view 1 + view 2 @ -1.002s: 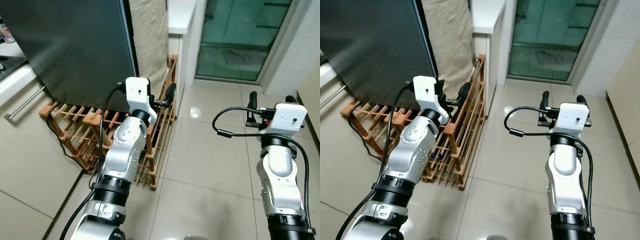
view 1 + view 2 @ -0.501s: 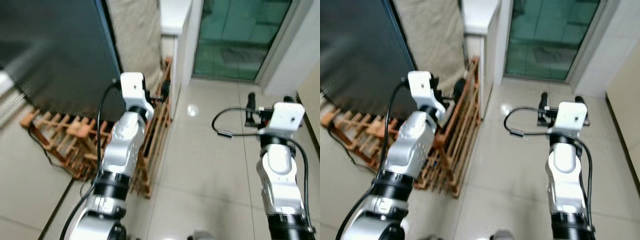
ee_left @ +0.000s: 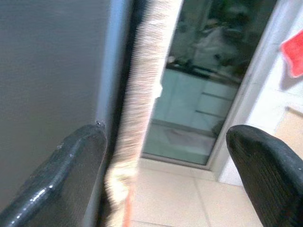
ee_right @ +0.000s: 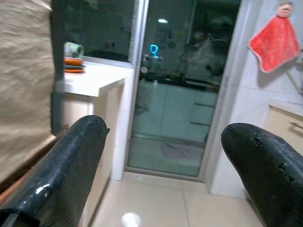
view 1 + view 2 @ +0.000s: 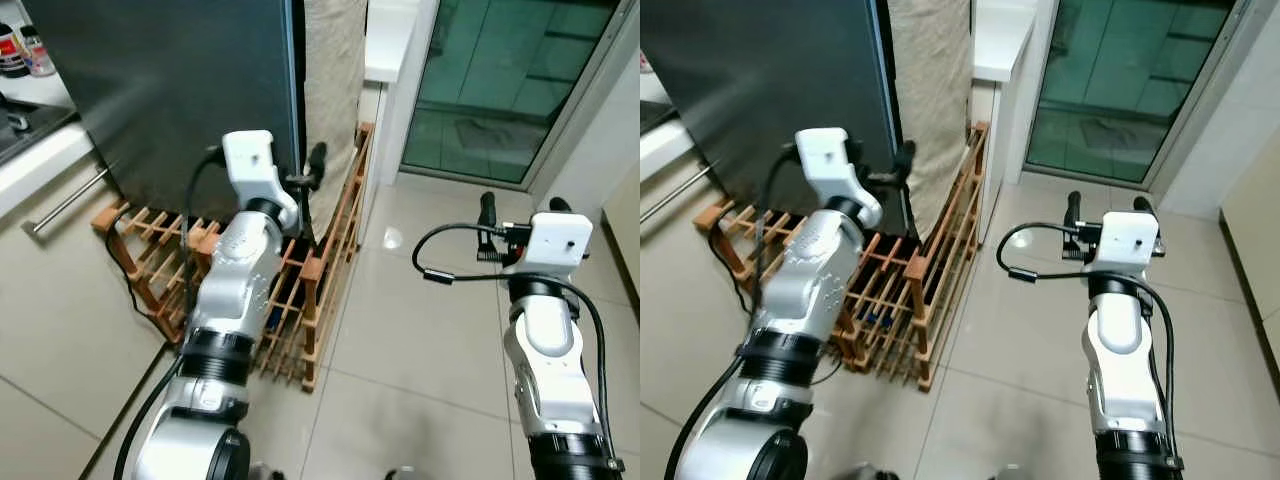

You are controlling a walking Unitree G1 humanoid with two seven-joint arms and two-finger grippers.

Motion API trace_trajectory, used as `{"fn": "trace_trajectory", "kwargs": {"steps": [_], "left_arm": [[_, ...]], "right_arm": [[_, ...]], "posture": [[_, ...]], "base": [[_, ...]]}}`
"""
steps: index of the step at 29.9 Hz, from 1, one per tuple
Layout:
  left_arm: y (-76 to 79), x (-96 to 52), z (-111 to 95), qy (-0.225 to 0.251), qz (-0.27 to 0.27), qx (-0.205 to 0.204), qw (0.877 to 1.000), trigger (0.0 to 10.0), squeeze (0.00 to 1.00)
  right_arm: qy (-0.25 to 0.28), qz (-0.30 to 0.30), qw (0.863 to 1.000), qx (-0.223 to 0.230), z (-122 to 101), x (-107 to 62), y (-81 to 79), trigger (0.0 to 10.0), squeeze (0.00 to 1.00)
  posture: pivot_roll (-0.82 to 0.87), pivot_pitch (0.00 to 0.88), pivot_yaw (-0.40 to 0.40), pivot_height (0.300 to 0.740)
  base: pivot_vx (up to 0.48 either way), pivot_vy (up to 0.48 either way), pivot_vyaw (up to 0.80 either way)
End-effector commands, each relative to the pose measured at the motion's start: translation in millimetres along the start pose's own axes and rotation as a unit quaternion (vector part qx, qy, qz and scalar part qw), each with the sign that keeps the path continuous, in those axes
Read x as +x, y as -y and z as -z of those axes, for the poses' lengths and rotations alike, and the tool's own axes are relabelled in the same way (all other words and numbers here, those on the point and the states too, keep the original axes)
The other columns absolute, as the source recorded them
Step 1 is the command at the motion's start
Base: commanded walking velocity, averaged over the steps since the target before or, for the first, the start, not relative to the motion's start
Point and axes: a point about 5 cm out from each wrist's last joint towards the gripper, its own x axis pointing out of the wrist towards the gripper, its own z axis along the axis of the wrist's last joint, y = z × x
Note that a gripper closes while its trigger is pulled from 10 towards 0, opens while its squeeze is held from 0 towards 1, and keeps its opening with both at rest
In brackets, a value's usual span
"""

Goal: Restocking fridge

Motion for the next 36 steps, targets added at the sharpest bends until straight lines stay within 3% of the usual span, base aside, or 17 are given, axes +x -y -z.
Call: {"fn": "trace_trajectory", "kwargs": {"steps": [1,9,18,20,22,25,28,29,30,31,33,36], "left_arm": [[0.8,6.9,3,-0.01,-0.009,0.006,1.0,10.0,0.0],[5.0,23.8,-8,0.004,-0.026,0.003,1.0,10.0,0.0],[-1.7,25.1,-8,0.015,-0.033,0.012,0.999,10.0,0.0],[-11.1,16.0,-6,0.02,-0.033,0.008,0.999,10.0,0.0],[-18.5,-5.0,-6,0.034,-0.02,0.019,0.999,10.0,0.0],[-25.6,-53.0,-11,0.062,-0.005,0.054,0.997,10.0,0.0],[-29.7,-77.4,-15,0.092,-0.007,0.098,0.991,10.0,0.0],[-32.9,-88.3,-11,0.094,-0.013,0.112,0.989,10.0,0.0],[-32.9,-88.3,-11,0.094,-0.013,0.112,0.989,10.0,0.0],[-36.6,-102.8,0,0.08,-0.019,0.122,0.989,10.0,0.0],[-36.1,-106.1,9,0.064,-0.023,0.129,0.989,10.0,0.0],[-34.1,-94.9,8,0.056,-0.035,0.127,0.99,10.0,0.0]], "right_arm": [[-0.002,0.004,1.0,0.0,-1,-3.0,4.4,10.0,0.51],[-0.013,0.003,1.0,-0.005,0,-17.1,6.3,10.0,0.52],[-0.026,0.005,1.0,-0.008,-2,-35.1,11.2,10.0,0.51],[-0.018,0.004,1.0,-0.011,-8,-37.9,12.1,10.0,0.51],[0.02,0.003,0.999,-0.028,-29,-40.4,13.5,10.0,0.51],[0.07,0.015,0.997,-0.038,-56,-49.0,17.9,10.0,0.51],[0.076,0.029,0.996,-0.031,-58,-59.5,20.8,10.0,0.51],[0.072,0.026,0.997,-0.03,-54,-67.2,19.1,10.0,0.48],[0.072,0.026,0.997,-0.03,-54,-67.2,19.1,10.0,0.48],[0.065,0.015,0.997,-0.029,-47,-77.1,14.4,10.0,0.47],[0.055,0.007,0.998,-0.032,-40,-78.7,11.8,10.0,0.47],[0.043,0.014,0.998,-0.043,-30,-71.5,14.3,10.0,0.46]], "posture": [[-0.18,0.085,0.035,0.732],[-0.21,0.13,0.041,0.732],[-0.25,0.164,0.057,0.732],[-0.25,0.164,0.063,0.732],[-0.25,0.164,0.064,0.732],[-0.23,0.136,0.055,0.732],[-0.21,0.112,0.038,0.732],[-0.2,0.104,0.033,0.732],[-0.2,0.104,0.033,0.732],[-0.2,0.1,0.033,0.732],[-0.2,0.098,0.031,0.732],[-0.2,0.096,0.033,0.732]], "base": [[0.0,0.0,0.0],[0.0,0.0,0.0],[0.0,0.0,0.0],[0.0,0.0,0.0],[0.0,0.0,0.0],[0.0,0.0,0.0],[0.0,0.0,0.0],[0.0,0.0,0.0],[0.0,0.0,0.0],[0.0,0.0,0.0],[0.0,0.0,0.0],[0.0,0.0,0.0]]}}
